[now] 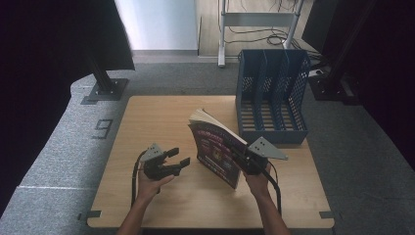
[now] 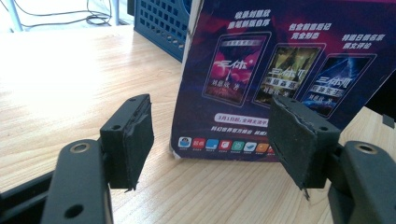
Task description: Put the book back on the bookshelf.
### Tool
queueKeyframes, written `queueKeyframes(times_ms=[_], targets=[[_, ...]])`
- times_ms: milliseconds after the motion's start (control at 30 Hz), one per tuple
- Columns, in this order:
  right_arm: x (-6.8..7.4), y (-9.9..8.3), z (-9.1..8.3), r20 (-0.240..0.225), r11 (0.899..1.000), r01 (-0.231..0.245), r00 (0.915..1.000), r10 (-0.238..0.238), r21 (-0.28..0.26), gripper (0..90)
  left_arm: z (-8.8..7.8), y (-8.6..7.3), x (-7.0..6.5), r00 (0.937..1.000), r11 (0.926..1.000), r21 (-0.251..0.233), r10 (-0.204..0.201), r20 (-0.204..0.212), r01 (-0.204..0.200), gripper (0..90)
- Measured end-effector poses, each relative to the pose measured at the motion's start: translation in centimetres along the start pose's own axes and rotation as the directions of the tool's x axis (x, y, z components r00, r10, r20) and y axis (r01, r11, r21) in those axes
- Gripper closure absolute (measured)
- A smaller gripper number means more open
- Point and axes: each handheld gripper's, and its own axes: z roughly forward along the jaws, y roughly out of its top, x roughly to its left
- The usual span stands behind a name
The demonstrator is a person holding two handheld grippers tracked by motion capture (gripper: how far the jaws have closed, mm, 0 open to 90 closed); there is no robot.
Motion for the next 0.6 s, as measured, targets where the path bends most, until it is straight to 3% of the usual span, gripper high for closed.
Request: queueKeyframes(times_ms=[600], targets=[[-0.8, 0.6, -1.1, 0.042, 0.999, -0.010, 0.9991, 0.012, -0.039, 81.5, -0.1, 0.0, 0.2, 0.9998, 0.9998, 0.003, -0.018, 0.001, 0.018, 31.9]])
